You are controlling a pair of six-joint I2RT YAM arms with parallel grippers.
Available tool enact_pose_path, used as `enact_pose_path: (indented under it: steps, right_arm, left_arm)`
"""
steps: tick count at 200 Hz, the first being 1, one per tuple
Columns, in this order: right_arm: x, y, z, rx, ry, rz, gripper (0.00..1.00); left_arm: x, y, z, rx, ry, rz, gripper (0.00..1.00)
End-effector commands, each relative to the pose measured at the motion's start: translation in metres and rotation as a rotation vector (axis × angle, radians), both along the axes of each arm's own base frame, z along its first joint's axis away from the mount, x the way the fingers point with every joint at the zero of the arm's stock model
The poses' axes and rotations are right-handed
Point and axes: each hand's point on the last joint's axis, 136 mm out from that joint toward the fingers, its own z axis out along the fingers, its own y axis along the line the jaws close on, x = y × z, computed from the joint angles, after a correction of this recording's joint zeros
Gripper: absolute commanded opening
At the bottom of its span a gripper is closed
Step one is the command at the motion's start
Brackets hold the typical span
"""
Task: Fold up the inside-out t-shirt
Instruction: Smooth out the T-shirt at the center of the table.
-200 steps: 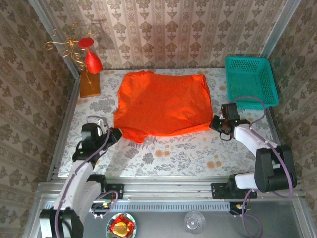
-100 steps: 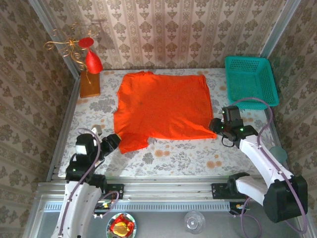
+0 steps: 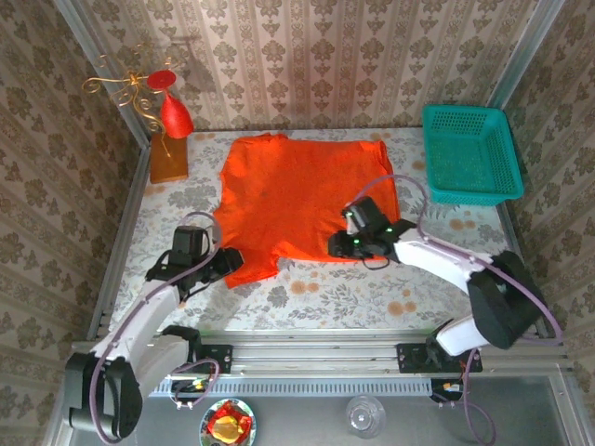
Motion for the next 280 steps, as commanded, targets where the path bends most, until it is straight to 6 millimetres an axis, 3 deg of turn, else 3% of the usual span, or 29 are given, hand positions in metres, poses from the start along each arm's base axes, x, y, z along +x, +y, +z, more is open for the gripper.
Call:
enact_pose_path:
  steps: [1,21,52,82,108,159,189,211,225,251,280]
  right_arm:
    - [-0.001,0.058,0.012,0.101,0.002,0.116,0.37]
    - [-0.005,0.096,0.007,0.1,0.017,0.196,0.37]
    - [-0.011,0.134,-0.003,0.097,0.055,0.272,0.34]
    - [-0.017,0.159,-0.013,0.111,0.093,0.323,0.33]
    - [-0.026,0.173,-0.027,0.099,0.126,0.368,0.32]
    - [-0.028,0.16,-0.062,-0.032,0.163,0.356,0.32]
    - [-0.053,0.156,-0.071,-0.063,0.224,0.389,0.32]
    - [-0.069,0.155,-0.06,-0.042,0.244,0.407,0.32]
    - [-0.068,0.156,-0.046,-0.005,0.226,0.394,0.32]
    - [-0.047,0.146,-0.023,-0.007,0.149,0.333,0.33]
    - [-0.017,0.122,-0.016,-0.025,0.102,0.223,0.33]
  left_arm:
    - [0.019,-0.006,0.003,0.004,-0.069,-0.045,0.38]
    - [0.023,-0.004,-0.015,0.008,-0.013,-0.044,0.38]
    - [0.015,0.019,-0.044,0.053,0.119,0.05,0.38]
    - [0.005,0.029,-0.057,0.061,0.164,0.083,0.38]
    - [0.002,0.032,-0.055,0.055,0.16,0.089,0.38]
    - [0.0,0.037,-0.039,0.066,0.123,0.103,0.38]
    - [0.003,0.035,-0.018,0.067,0.084,0.085,0.38]
    - [0.003,0.031,-0.006,0.07,0.068,0.064,0.38]
    - [0.002,0.024,-0.001,0.071,0.066,0.038,0.38]
    - [-0.003,0.008,-0.002,0.088,0.079,-0.024,0.34]
    - [-0.006,-0.009,-0.012,0.09,0.1,-0.069,0.2]
